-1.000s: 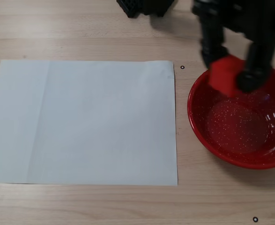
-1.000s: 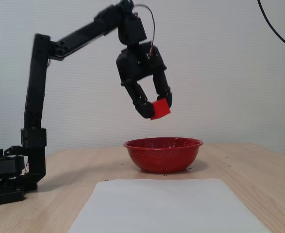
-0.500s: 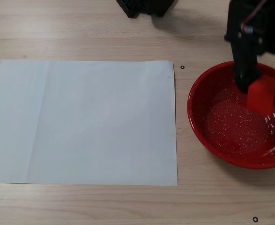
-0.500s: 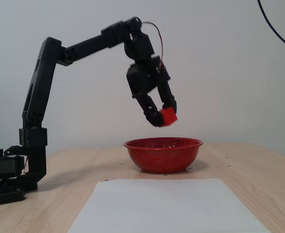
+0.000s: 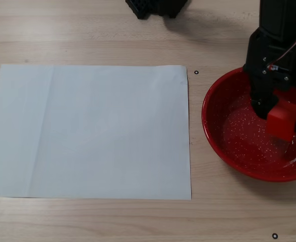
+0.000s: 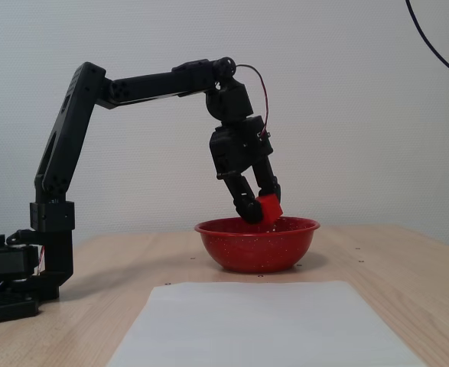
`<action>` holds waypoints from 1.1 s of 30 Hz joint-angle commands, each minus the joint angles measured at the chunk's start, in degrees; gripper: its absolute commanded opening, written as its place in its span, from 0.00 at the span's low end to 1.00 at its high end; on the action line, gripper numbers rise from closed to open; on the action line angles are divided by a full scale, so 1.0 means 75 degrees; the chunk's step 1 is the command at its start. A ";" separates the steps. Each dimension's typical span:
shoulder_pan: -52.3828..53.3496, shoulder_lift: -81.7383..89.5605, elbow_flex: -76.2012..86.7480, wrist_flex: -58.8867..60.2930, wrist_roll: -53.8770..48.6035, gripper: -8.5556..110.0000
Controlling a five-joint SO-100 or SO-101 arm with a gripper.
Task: Grasp the red cube and put it in the red bowl.
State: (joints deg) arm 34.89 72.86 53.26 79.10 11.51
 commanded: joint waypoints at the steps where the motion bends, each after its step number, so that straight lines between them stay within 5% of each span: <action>1: 0.0023 0.0539 -0.0492 -0.0059 -0.0129 0.29; 8: -0.0059 0.0703 -0.0949 0.0410 -0.0246 0.32; 23: -0.0949 0.2285 -0.1113 0.1383 -0.0422 0.07; 33: -0.2402 0.4594 0.1441 0.1055 -0.0246 0.07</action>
State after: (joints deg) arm 17.75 99.32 64.86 89.38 9.14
